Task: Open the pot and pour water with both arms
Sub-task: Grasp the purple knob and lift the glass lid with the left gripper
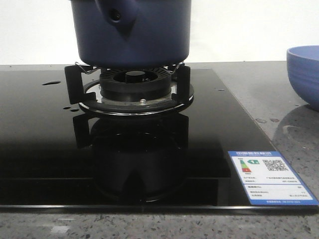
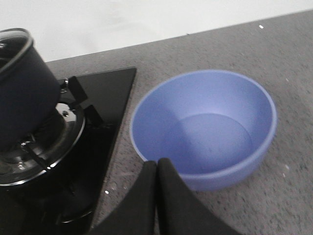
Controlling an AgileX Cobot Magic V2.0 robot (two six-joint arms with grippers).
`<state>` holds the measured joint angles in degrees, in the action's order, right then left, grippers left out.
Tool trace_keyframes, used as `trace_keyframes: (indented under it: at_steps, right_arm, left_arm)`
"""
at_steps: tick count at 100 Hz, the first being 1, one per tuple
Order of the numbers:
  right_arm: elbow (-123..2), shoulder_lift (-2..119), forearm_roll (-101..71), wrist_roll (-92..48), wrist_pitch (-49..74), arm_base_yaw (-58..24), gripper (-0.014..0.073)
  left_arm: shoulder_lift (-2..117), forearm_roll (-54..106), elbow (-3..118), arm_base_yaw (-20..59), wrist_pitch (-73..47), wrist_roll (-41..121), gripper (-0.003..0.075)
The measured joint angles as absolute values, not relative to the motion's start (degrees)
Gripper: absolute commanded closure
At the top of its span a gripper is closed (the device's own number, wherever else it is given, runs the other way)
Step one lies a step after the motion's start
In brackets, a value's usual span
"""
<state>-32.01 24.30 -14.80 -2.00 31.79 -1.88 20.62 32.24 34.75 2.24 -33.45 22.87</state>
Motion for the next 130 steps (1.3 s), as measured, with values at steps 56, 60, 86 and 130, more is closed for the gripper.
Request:
trace_keyframes:
  at_steps: [56,60,86,130]
  right_arm:
    - [-35.95,26.78,-14.59,-5.17,32.93,-5.80,0.0106]
    - [-35.95,26.78,-14.59,-5.17,32.93,-5.80,0.0106]
    - [-35.98,26.78,-14.55,-5.17,32.93,-5.80,0.0106]
    - [-35.98,26.78,-14.55,-5.17,32.93,-5.80,0.0106]
  left_arm:
    - [41.83,65.04,41.46,11.22,-31.60,56.29,0.0365]
    - [43.89,67.95,41.99,11.56,-31.34,58.81,0.0360]
    - [59.01,78.94,48.36,14.77,-30.11,72.26,0.0232]
    - [80.67,80.52,63.96,21.33,-28.94,79.98,0.0216]
